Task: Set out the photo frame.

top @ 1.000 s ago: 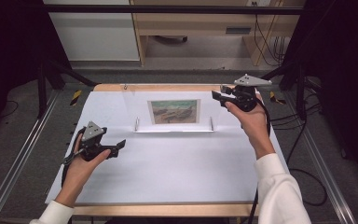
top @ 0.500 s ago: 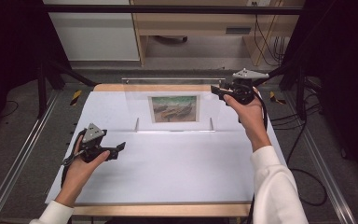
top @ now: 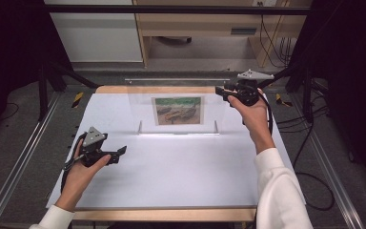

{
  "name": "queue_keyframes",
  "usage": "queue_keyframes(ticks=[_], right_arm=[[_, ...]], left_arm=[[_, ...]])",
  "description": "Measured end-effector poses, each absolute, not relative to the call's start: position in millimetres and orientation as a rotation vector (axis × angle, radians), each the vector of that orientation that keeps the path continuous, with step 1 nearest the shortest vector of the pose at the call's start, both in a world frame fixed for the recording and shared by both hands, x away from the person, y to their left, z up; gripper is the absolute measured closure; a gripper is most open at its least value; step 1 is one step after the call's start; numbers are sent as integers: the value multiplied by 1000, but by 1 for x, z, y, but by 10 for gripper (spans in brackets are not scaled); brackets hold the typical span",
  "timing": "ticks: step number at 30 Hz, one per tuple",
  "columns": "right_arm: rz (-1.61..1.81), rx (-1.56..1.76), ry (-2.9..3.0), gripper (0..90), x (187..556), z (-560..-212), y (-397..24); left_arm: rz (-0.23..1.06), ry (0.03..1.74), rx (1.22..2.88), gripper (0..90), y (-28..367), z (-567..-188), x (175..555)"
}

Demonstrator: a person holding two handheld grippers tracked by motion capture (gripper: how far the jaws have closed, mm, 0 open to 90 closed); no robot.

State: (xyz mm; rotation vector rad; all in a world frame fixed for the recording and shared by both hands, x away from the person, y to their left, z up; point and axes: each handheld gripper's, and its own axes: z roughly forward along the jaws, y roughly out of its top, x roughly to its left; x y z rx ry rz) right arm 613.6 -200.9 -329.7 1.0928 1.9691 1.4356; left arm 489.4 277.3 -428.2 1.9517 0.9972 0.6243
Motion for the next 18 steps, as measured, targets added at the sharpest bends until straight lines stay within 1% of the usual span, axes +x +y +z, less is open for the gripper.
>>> queue_keyframes(ticks=[5,6,9,14,18], right_arm=[[1427,1100,1963,513,613,-330,-199],[1410,1101,1964,487,613,-330,-198],[1369,1113,1961,366,609,-331,-196],[1307,1112,1970,248,599,-333,-196],[1279,1113,1975,198,588,-336,-197]], left_arm=[[627,988,1965,91,277,-428,488],[628,992,1962,91,277,-428,488],[633,1006,1952,88,279,-429,487],[639,1023,1945,79,280,-430,487],[639,1024,1954,63,279,-431,487]])
